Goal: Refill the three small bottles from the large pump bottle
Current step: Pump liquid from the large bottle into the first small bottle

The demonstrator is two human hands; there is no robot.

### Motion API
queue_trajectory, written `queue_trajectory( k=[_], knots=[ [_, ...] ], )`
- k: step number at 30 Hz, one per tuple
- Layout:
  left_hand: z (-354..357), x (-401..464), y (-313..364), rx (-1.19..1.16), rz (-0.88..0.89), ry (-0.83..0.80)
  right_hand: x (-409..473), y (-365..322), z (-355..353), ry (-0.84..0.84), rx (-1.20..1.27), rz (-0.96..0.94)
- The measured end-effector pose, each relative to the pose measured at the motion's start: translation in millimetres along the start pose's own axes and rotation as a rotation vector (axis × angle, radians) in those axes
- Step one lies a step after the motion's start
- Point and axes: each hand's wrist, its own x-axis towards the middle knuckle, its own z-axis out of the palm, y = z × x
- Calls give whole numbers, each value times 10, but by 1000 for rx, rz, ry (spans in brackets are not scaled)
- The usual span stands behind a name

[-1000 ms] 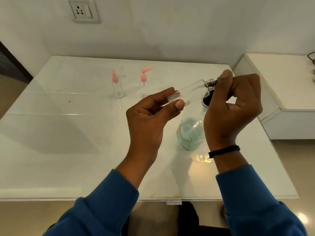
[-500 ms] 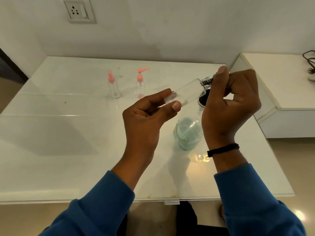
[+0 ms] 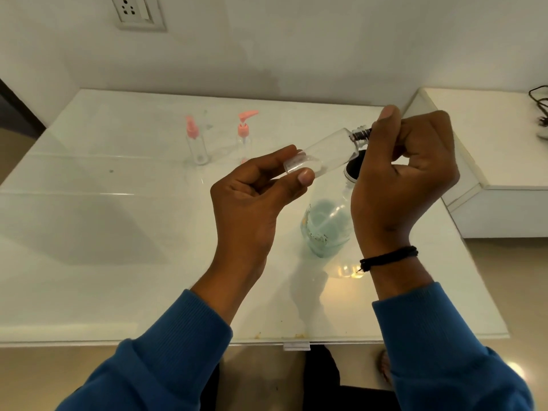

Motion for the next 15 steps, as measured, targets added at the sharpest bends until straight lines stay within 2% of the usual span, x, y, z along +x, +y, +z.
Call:
queue_trajectory(
  k=[15],
  knots=[
    [13,-11,-1,-5,-2,-8,-24,38,-9,-2,-8,-4]
  ],
)
